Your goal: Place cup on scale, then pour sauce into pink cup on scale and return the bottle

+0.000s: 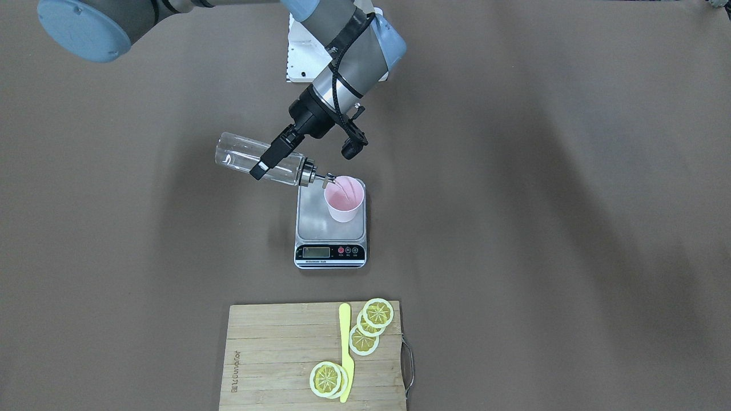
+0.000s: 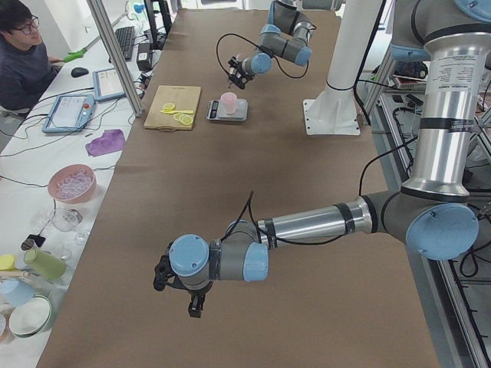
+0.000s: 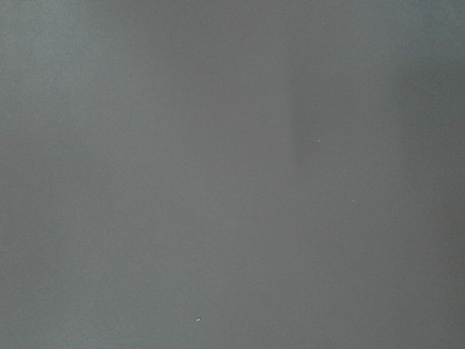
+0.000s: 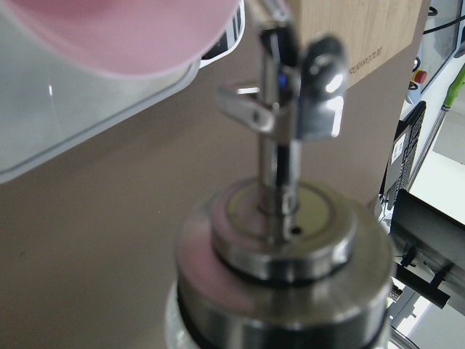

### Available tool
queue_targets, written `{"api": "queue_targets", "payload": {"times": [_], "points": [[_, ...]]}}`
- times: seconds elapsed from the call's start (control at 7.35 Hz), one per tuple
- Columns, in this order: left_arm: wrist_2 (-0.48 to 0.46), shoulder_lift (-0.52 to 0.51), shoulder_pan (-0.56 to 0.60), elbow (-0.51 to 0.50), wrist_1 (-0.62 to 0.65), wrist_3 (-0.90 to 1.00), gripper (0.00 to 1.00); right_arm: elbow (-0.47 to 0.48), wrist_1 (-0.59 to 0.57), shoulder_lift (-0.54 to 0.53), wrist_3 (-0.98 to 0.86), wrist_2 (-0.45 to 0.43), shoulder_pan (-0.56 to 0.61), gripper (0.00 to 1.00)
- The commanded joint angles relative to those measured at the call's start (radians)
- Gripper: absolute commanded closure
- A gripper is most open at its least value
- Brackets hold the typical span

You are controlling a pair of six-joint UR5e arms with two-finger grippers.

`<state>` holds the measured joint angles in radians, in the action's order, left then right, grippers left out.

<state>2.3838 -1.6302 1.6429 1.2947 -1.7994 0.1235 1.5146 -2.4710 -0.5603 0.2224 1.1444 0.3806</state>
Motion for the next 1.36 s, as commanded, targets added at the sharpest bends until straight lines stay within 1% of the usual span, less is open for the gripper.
{"api": "queue_targets", "payload": {"times": [0.0,0.27,0.54,0.82,1.09,1.23], "points": [[0.0,0.0,0.0,0.0,0.0,0.001,0.02,0.001,0.006,0.002,0.0,0.0,0.0,1.0],[0.0,0.0,0.0,0.0,-0.002,0.001,0.02,0.004,0.01,0.002,0.003,0.002,0.0,1.0],[0.0,0.0,0.0,-0.002,-0.002,0.001,0.02,0.01,0.047,-0.006,0.003,0.0,-0.002,1.0],[0.0,0.0,0.0,-0.002,-0.002,0.001,0.02,0.013,0.056,-0.007,0.003,0.0,-0.002,1.0],[0.0,0.0,0.0,-0.003,0.0,0.001,0.02,0.021,0.131,-0.026,0.003,-0.002,-0.009,1.0],[0.0,0.001,0.0,-0.003,-0.002,0.001,0.02,0.045,0.145,-0.045,0.012,-0.003,-0.015,1.0]]}}
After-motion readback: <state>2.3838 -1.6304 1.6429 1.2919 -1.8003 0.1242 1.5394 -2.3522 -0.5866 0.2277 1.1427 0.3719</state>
